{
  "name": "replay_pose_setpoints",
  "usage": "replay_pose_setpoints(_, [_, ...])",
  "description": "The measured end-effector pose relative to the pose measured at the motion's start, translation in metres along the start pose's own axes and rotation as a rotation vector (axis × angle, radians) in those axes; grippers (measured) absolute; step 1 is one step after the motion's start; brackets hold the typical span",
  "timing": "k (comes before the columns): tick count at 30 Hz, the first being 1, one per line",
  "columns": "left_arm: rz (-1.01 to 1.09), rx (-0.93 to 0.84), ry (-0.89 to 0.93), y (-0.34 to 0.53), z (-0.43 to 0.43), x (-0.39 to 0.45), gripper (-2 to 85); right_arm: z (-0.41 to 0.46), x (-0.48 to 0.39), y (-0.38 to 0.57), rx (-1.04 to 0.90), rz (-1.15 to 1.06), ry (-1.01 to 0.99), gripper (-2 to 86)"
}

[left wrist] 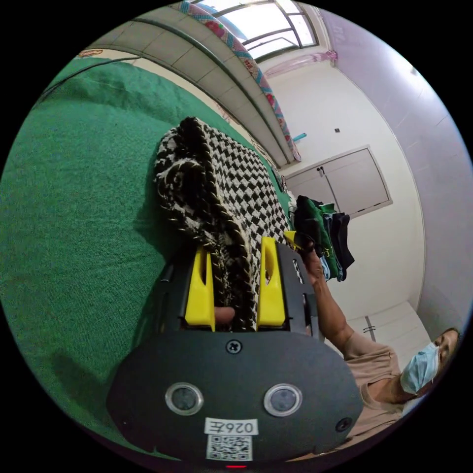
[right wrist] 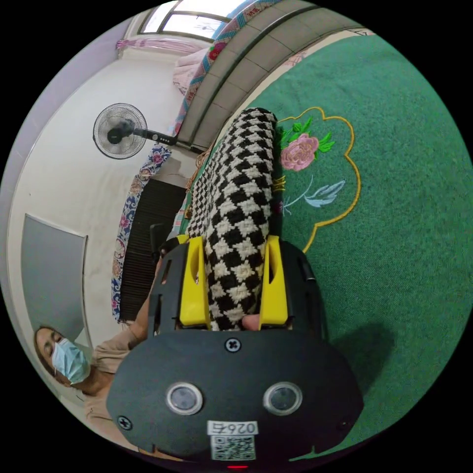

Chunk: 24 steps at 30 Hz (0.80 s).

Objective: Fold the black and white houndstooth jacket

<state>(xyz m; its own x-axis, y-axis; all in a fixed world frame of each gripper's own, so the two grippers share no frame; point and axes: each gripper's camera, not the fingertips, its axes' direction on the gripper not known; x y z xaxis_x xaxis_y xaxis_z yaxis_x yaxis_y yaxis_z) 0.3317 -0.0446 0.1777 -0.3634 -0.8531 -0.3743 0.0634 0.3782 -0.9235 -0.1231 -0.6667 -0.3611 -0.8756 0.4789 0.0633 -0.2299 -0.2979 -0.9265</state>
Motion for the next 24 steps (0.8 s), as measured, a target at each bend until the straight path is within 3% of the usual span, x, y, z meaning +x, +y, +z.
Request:
replay_pose_setpoints(7, [0.108,-0.067,-0.270,0.033,0.095,0.011,6.4,-0.002,-0.060,0.020,-0.020,-0.085,0.234,7.8])
replay_pose_setpoints(13, [0.369,-0.003,-0.491,0.088,0.166,0.056,5.5,0.017,-0.191,0.069,-0.014,-0.511,0.742,6.4])
replay_pose_setpoints(18, [0.497,0.127,-0.431,0.140,0.197,0.097,5.5,-0.016,-0.291,0.151,0.151,-0.740,0.978,6.2])
replay_pose_setpoints(24, [0.727,0.321,-0.299,0.217,0.242,0.188,5.4,-0.110,-0.381,0.241,0.363,-0.752,1.104,6.2])
